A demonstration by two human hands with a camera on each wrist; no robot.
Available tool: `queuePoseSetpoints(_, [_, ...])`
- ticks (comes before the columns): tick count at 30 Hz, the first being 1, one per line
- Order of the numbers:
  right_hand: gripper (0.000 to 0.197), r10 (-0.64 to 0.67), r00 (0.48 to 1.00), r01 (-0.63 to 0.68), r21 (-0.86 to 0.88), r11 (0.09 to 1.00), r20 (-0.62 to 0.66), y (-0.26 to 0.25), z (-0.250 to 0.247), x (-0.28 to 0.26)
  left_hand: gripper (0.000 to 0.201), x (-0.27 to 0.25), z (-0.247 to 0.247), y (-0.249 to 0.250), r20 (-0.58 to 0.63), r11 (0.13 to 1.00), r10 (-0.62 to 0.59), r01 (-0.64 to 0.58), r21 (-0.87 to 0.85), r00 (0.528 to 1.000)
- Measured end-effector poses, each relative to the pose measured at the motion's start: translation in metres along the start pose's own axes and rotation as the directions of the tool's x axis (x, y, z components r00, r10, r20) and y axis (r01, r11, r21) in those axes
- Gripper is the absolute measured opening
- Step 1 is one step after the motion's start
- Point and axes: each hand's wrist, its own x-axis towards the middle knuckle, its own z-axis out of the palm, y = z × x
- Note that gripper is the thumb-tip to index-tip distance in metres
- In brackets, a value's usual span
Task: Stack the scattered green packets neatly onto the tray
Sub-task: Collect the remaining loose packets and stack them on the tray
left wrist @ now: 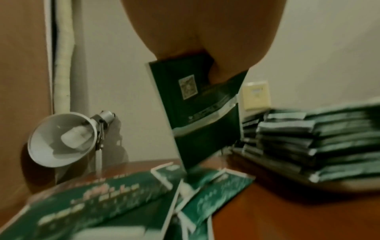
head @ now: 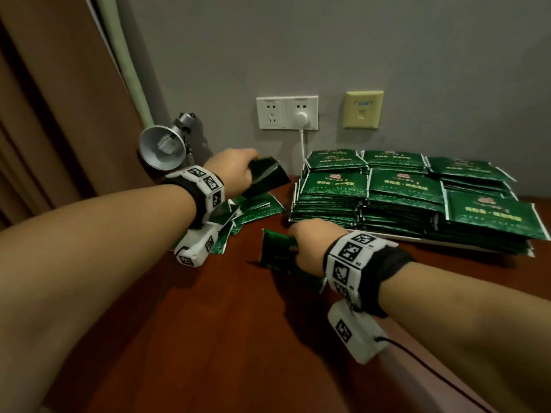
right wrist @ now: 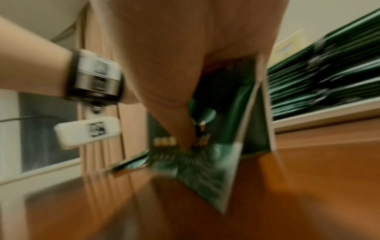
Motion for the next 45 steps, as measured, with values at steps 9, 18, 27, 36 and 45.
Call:
queuePoseSetpoints(9, [0.044,0.041,0.962,-0.033,-0.033,0.999,0.270,0.011,-0.044,-0.093,0.020,-0.086,-0.094,0.058,0.130,0.933,-0.048,0.091,-0.349,0.990])
queuePoseSetpoints(18, [0.053,0.274,0.906,-0.184,-0.285,0.941,0.321,0.024,-0.012,-0.131,0.051,-0.146,0.022,0.119,0.466,0.967,0.115,-0.206,0.150,0.878])
queuePoseSetpoints(27, [0.071,0.313,0.896,-0.205,-0.331,0.921,0.316,0.013,0.006,-0.133,0.103,-0.153,0.042,0.098,0.469,0.985,-0.168,0.129,0.116,0.867])
queuePoseSetpoints(36, [0.107,0.282,0.909,-0.234,-0.183,0.955,0.308,0.025,0.011,-0.146,0.101,-0.147,0.044,0.118,0.509,0.999,-0.042,0.044,0.008,0.860])
queuePoseSetpoints(45, [0.076,0.230,0.971,-0.237,-0.145,0.961,-0.061,0.083,-0.031,-0.142,0.105,-0.104,0.018,0.129,0.327,0.990,0.081,-0.113,0.080,0.942])
